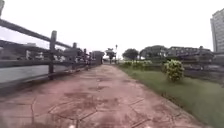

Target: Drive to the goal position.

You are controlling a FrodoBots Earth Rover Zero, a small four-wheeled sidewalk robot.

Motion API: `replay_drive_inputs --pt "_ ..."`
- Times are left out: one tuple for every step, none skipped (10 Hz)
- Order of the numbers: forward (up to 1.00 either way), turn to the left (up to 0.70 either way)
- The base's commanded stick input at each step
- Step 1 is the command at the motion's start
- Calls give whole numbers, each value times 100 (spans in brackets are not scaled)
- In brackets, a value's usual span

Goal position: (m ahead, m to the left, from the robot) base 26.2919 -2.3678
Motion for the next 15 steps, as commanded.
replay_drive_inputs --pt "100 2" --pt "100 2" --pt "100 2" --pt "100 2" --pt "100 1" --pt "100 -14" --pt "100 -18" --pt "100 2" --pt "100 2" --pt "100 2" --pt "100 2" --pt "100 2" --pt "100 2" --pt "100 2" --pt "100 2"
